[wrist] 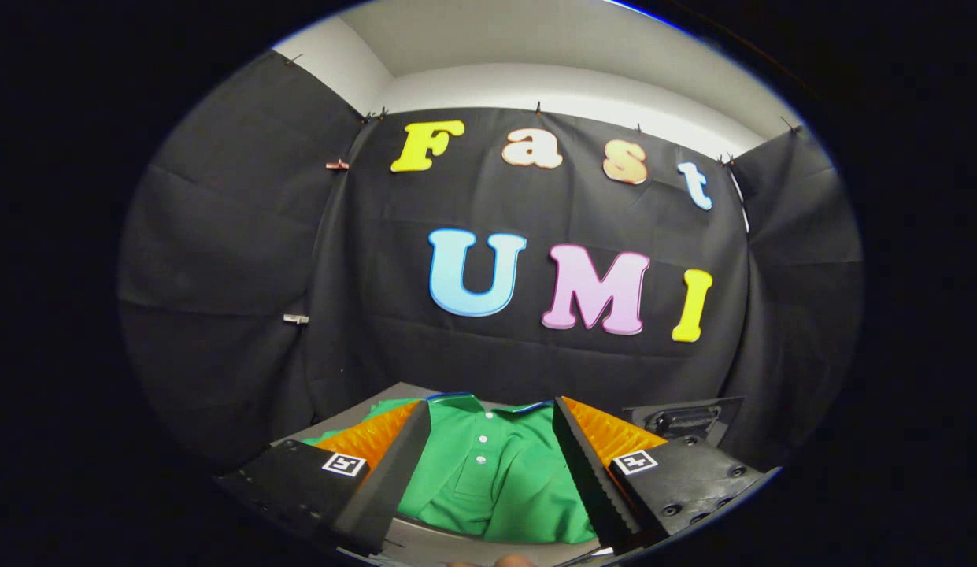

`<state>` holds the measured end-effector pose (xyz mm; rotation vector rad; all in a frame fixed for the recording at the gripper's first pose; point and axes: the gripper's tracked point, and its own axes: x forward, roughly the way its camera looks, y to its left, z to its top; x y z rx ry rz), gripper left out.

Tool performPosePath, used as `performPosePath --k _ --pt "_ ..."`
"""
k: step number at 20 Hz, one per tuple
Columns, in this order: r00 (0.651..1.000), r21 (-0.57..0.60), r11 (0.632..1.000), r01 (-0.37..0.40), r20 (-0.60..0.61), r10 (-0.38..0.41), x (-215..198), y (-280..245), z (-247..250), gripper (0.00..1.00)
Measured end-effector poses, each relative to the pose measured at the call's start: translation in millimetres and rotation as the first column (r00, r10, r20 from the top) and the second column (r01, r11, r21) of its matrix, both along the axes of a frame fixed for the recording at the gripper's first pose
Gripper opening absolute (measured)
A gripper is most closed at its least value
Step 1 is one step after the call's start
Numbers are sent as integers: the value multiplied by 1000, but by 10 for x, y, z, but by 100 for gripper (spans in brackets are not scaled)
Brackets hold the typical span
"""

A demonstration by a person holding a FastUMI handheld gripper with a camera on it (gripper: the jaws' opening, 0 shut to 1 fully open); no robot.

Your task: Put the clothes into the washing machine and then close the washing machine lid.

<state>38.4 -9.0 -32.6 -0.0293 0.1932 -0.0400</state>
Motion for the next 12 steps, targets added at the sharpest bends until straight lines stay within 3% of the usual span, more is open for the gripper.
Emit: performPosePath --k 3,6,8,10,11,12 --pt "988 -20 1000 22 -155 -25 272 -88 -290 98" --pt "948 14 1000 17 -317 -11 479 -70 -595 98" --pt "897 9 1000 -10 -441 13 561 -7 -909 98" --pt "805 46 997 -63 -588 78 354 110 -1186 97" --pt "835 102 994 -36 -543 86 478 114 -1124 89" --pt "797 155 988 -18 -595 108 410 180 -1282 82"
